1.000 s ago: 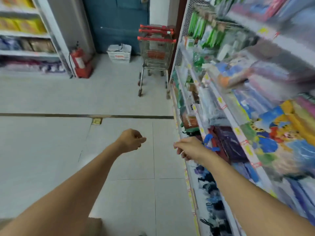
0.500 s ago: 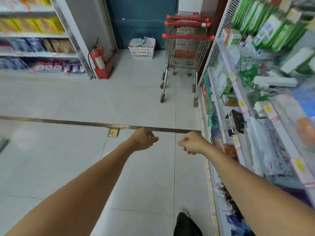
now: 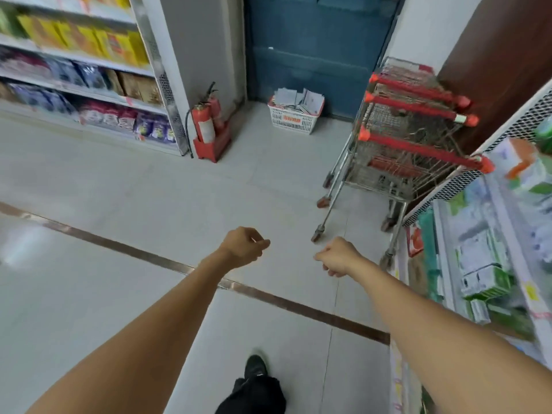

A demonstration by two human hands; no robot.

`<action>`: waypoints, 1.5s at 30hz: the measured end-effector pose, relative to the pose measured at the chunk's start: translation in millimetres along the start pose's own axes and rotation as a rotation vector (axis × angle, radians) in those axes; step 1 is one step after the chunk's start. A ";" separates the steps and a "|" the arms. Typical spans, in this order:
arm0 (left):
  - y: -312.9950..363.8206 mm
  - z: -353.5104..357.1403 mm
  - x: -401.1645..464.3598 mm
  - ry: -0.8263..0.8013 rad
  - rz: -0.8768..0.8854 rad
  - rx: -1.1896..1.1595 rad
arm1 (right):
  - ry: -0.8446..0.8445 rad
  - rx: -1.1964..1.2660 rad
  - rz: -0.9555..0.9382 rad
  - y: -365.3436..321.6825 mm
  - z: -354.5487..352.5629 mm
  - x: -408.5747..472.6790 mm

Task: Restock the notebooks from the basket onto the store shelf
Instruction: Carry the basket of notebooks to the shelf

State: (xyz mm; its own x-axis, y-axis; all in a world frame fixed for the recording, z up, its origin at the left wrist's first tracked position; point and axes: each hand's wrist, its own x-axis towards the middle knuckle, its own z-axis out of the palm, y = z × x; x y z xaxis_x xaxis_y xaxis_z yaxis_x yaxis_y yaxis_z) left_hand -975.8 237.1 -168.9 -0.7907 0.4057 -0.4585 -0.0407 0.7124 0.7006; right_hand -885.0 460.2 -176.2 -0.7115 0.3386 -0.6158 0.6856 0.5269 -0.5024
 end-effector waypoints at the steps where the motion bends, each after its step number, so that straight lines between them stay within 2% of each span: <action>1: 4.5 -15.2 32.1 -0.019 -0.015 -0.004 | -0.004 0.014 0.014 -18.3 -11.9 24.6; 6: 57.7 -92.0 182.9 -0.103 -0.026 0.080 | -0.010 0.040 0.048 -105.5 -84.7 147.9; 13: 141.3 -177.5 418.6 -0.059 0.007 0.126 | 0.064 0.145 0.038 -208.7 -178.1 374.5; 18: 185.8 -246.2 566.2 -0.038 -0.055 0.119 | 0.016 0.149 0.112 -279.1 -240.8 510.6; 22: 224.3 -305.6 698.9 -0.023 -0.033 0.123 | 0.018 0.131 0.140 -340.2 -299.8 628.1; 28: 255.6 -364.0 920.4 -0.081 -0.035 0.108 | 0.061 0.158 0.199 -416.2 -371.4 807.8; 36: 341.3 -406.8 1175.5 -0.213 -0.100 0.174 | 0.115 0.240 0.319 -464.1 -481.7 1008.7; 45: 380.1 -402.0 1468.4 -0.137 -0.185 0.166 | 0.052 0.214 0.395 -466.9 -574.9 1293.3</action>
State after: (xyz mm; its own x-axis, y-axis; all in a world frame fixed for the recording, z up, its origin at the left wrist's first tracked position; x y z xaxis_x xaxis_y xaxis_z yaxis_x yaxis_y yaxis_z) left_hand -2397.9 873.4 -356.0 -0.6885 0.3257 -0.6480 -0.0669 0.8611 0.5039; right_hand -2213.9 1100.3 -389.1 -0.3917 0.5231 -0.7569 0.9187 0.1781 -0.3524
